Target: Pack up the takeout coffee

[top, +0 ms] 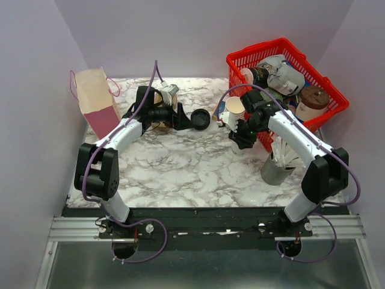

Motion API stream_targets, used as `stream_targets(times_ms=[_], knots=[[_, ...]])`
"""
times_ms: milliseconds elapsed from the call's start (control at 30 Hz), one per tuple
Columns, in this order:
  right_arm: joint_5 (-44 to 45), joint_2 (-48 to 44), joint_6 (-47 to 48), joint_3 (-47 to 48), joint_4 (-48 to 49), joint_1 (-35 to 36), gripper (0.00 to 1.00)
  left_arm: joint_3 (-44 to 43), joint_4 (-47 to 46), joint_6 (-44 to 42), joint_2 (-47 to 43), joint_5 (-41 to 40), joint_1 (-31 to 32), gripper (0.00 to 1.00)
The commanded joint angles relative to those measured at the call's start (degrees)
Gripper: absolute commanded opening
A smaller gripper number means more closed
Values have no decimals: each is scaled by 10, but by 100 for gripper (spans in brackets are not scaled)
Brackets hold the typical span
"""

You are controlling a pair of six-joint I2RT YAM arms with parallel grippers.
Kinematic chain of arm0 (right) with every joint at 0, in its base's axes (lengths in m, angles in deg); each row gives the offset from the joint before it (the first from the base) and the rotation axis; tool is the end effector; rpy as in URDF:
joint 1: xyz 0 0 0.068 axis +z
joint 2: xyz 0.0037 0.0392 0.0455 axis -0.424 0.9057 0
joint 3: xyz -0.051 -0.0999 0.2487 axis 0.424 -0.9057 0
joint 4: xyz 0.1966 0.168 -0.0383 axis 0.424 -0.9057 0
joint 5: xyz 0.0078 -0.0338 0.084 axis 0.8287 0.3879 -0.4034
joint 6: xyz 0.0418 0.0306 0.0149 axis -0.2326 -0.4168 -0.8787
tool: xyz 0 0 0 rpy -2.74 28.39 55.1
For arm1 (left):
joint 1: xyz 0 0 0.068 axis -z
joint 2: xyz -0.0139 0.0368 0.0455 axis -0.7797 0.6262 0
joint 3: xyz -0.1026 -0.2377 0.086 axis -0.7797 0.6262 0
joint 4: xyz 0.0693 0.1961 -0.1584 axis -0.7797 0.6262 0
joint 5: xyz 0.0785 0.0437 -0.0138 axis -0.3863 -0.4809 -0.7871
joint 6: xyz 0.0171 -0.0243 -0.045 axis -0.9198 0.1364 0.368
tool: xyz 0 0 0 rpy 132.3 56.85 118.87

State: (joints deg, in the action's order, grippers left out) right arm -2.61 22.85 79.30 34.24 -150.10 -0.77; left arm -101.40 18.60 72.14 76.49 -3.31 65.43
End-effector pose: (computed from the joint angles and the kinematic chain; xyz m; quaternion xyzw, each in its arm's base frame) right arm 0.2862 0.1419 0.2862 -0.6222 0.7512 0.1209 0.1843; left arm 0.3543 -0.1178 0.2642 0.2059 0.7916 -0.4665 0.3367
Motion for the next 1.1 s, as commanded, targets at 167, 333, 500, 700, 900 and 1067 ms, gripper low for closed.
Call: stream_targets(times_ms=[167, 333, 500, 700, 900, 1067], knots=[[19, 11, 6, 7, 13, 1, 35, 2, -3, 3, -15, -6, -2, 93], [29, 5, 5, 7, 9, 1, 27, 4, -7, 6, -10, -6, 0, 93], [45, 2, -2, 10, 11, 1, 17, 14, -13, 6, -8, -8, 4, 93], [79, -17, -26, 13, 44, 1, 0, 34, -55, 32, 4, -17, 27, 93], [84, -37, -43, 21, 51, 1, 1, -10, -72, 32, 48, -45, 71, 93], [60, -47, -79, 55, 9, 12, 0, -35, -90, 36, 71, -57, 104, 94]])
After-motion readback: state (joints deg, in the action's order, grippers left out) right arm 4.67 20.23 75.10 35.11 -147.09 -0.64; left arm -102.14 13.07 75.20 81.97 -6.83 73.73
